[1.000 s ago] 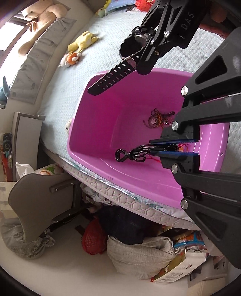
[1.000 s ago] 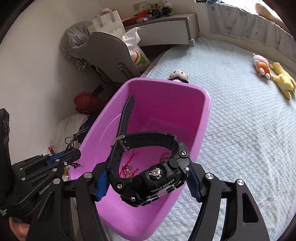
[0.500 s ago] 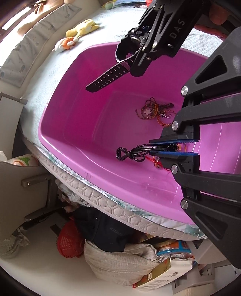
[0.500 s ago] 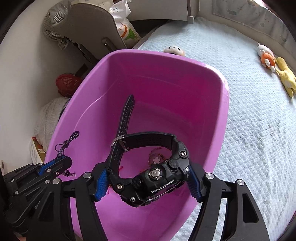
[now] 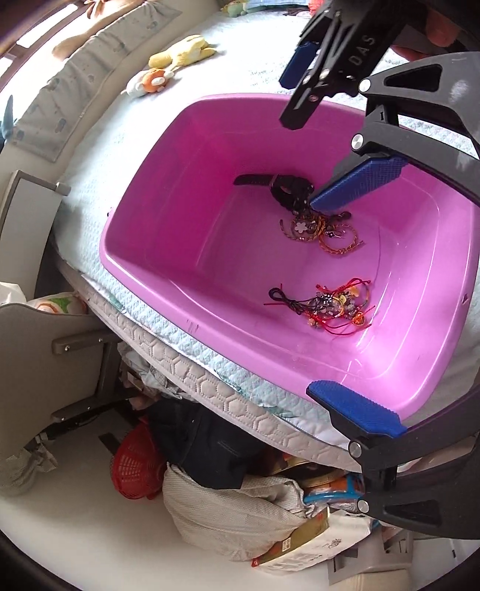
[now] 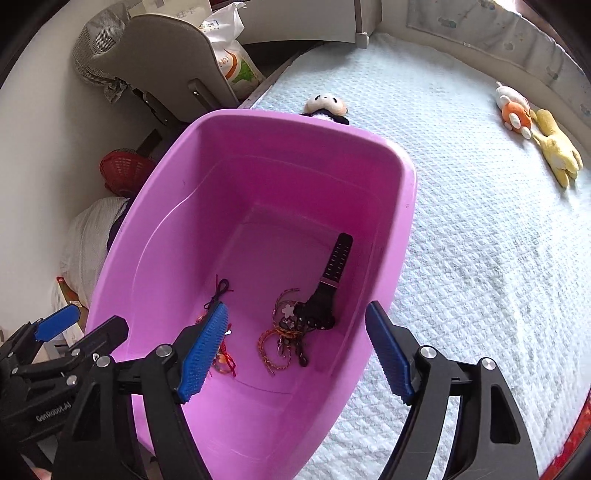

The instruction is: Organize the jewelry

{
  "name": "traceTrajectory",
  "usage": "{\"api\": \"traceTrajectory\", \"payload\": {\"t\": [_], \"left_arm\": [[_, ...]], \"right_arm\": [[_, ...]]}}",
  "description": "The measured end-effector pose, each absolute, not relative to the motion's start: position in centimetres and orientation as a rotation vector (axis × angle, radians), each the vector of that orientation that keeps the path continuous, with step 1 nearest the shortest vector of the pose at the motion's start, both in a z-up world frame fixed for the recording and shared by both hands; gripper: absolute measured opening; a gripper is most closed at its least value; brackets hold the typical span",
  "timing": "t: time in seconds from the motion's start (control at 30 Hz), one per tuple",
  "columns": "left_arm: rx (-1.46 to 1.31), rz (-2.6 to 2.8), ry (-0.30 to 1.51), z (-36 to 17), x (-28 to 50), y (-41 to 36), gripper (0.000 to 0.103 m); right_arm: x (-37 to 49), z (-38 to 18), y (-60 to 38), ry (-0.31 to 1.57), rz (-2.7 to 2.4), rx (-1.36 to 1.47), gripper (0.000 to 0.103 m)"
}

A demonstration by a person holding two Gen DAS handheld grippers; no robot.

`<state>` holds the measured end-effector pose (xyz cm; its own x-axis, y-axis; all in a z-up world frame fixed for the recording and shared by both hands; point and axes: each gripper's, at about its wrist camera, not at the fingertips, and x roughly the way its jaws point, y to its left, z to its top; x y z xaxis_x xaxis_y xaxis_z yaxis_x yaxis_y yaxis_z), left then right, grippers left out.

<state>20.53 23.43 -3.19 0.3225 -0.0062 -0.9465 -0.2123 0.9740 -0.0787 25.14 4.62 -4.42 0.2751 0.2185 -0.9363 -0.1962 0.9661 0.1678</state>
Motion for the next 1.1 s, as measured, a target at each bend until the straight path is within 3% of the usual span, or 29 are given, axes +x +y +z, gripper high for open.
{"api": "traceTrajectory", "payload": {"t": [1.1], "left_arm": [[-0.156, 0.167, 1.231, -0.3, 19.4, 23.0, 0.093]], "right_arm": [[21.5, -0.8, 5.3, 1.267, 0.29, -0.007, 0.073]]}}
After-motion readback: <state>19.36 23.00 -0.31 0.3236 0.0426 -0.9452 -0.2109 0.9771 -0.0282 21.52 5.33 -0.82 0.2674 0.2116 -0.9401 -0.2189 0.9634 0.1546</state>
